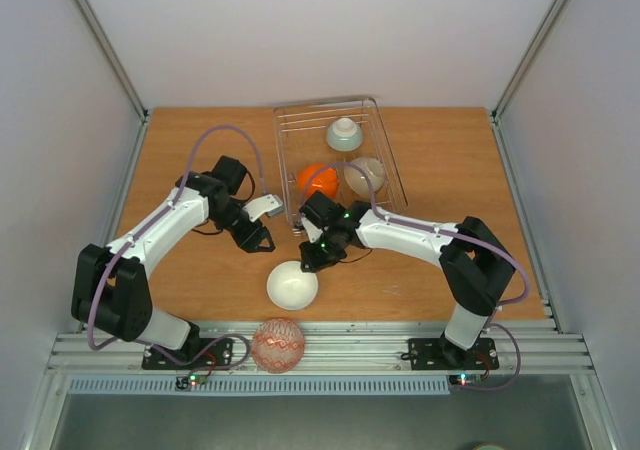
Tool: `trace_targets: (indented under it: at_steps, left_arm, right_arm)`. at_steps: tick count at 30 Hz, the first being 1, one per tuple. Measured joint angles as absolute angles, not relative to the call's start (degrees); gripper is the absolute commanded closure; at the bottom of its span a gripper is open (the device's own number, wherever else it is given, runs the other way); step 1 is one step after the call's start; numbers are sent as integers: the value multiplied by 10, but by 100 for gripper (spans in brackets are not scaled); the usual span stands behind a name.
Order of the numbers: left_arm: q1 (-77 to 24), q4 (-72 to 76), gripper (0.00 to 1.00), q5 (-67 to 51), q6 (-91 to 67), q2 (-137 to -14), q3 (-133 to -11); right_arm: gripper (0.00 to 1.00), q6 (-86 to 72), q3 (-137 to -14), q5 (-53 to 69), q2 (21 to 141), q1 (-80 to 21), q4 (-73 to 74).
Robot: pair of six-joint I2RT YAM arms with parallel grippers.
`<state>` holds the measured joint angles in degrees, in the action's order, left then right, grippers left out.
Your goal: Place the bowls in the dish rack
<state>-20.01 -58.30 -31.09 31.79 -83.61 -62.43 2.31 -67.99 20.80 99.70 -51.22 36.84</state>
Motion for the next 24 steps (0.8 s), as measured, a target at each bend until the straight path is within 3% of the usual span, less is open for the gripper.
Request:
trace_targets:
  at_steps: [5,24]
  left_arm:
    - [-200,-583,50,-311,318,-836,-624]
    - [-246,-602,49,-276,308,-836,-625]
  right_arm:
    - [99,23,-676,198,997,-514,369]
    - [99,33,-699,99,973,-538,439]
